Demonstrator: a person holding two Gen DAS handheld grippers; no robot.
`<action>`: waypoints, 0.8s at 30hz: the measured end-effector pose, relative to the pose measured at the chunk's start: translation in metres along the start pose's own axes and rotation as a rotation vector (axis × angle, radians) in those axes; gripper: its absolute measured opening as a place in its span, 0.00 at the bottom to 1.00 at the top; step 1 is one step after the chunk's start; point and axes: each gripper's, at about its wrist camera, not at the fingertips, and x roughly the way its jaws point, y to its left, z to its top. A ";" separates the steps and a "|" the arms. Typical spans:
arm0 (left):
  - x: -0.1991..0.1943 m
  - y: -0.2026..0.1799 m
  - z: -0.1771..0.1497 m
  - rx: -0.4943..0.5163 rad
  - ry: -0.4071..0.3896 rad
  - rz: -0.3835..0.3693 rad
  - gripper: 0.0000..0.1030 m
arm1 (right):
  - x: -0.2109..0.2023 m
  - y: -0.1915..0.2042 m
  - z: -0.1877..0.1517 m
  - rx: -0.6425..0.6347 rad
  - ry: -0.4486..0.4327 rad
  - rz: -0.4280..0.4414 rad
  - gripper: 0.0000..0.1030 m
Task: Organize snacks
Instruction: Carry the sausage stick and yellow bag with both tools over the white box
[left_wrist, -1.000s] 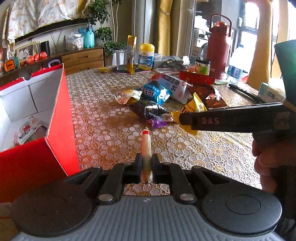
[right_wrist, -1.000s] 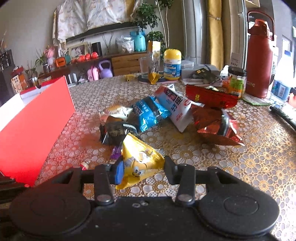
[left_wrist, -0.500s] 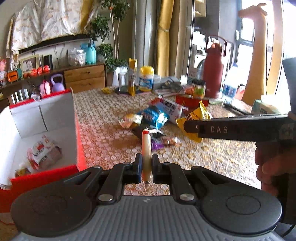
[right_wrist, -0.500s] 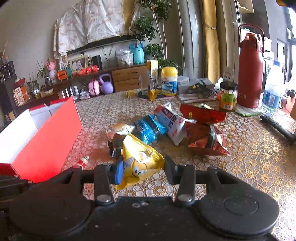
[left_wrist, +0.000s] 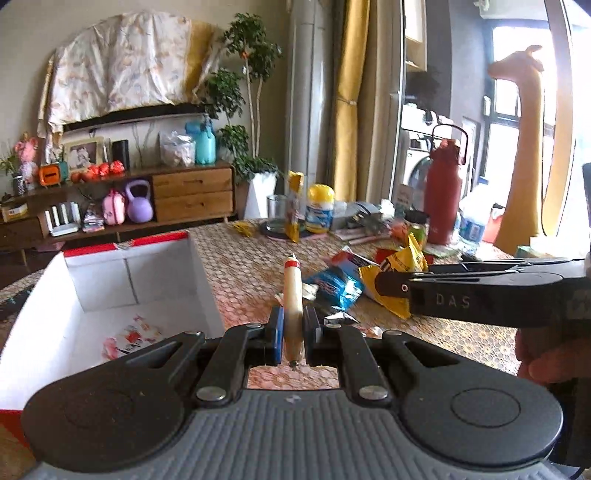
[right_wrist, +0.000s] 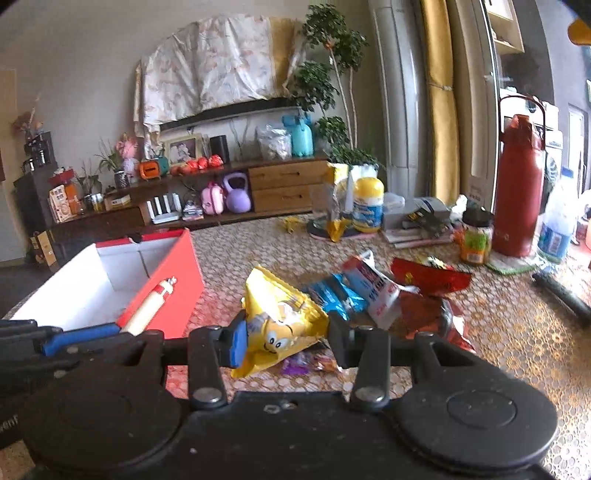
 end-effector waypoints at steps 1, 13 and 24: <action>-0.002 0.004 0.001 -0.005 -0.005 0.009 0.10 | 0.000 0.003 0.002 -0.006 -0.003 0.005 0.41; -0.022 0.051 0.008 -0.044 -0.040 0.105 0.10 | 0.003 0.051 0.023 -0.088 -0.031 0.092 0.41; -0.028 0.089 0.012 -0.066 -0.046 0.185 0.10 | 0.013 0.097 0.035 -0.164 -0.042 0.177 0.41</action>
